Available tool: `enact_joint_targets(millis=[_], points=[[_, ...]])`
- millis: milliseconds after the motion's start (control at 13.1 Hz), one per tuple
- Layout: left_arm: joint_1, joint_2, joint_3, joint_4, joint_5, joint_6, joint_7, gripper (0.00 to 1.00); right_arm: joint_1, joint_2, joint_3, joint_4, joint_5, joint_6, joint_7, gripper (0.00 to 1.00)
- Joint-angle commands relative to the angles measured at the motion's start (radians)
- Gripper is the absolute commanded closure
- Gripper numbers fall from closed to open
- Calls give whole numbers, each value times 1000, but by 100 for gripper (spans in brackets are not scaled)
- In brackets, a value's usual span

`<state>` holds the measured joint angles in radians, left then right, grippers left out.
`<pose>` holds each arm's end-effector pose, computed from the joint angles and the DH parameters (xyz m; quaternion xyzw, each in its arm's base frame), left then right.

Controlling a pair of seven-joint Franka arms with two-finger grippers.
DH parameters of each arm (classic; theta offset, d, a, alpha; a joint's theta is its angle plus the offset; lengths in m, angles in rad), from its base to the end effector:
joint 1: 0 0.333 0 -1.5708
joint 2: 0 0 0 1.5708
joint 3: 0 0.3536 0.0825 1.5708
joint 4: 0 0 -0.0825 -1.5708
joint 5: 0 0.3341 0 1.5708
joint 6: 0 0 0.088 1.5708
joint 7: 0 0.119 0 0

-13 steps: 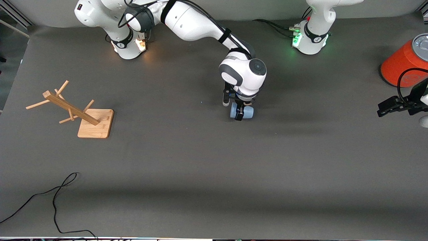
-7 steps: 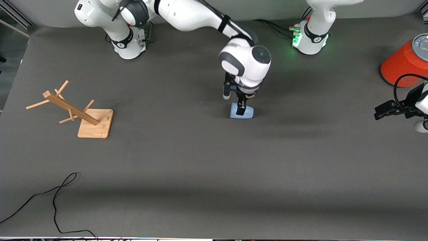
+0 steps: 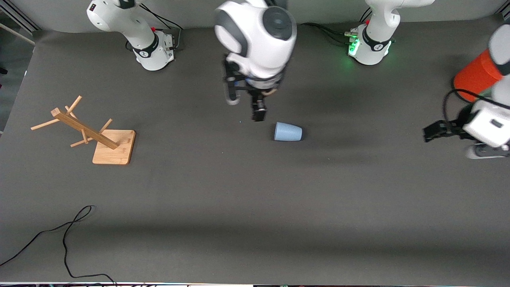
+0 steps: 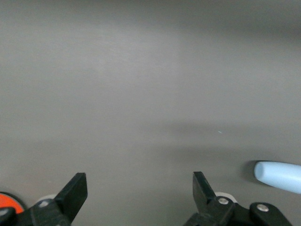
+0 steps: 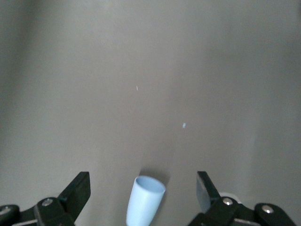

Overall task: Rotate and upright cup with both arms
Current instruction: 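Open the right gripper and lift it away from the cup, then move the right gripper back while the left gripper reaches the cup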

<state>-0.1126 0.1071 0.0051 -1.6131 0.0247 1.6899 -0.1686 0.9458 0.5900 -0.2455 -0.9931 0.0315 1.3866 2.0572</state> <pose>0.5440 -0.0562 0.5860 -0.9994 -0.0289 0.0133 0.0145 0.4665 0.4690 0.5323 0.7838 -0.6122 0.0355 0.0985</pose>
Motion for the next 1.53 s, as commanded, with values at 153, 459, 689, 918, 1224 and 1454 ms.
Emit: enact_joint_targets(millis=[153, 459, 689, 918, 1224, 1454], points=[[-85, 28, -7, 45, 44, -51, -32, 0, -182, -286, -50, -268, 12, -23, -562, 0], [-230, 101, -25, 85, 75, -139, -101, 0, -186, -329, -294, -305, 16, -27, -1070, 0], [-419, 231, -27, 168, 162, -172, -398, 0, -240, -346, -374, -317, 19, -11, -1320, 0], [-634, 527, -22, 457, 214, -303, -529, 0, -462, -458, -223, -468, 10, 122, -1495, 0], [-778, 724, -25, 524, 317, -202, -571, 0, -781, -544, 45, -590, 7, 212, -1698, 0], [-818, 808, -22, 516, 385, -165, -565, 1, -947, -546, 196, -590, -8, 239, -1843, 0]])
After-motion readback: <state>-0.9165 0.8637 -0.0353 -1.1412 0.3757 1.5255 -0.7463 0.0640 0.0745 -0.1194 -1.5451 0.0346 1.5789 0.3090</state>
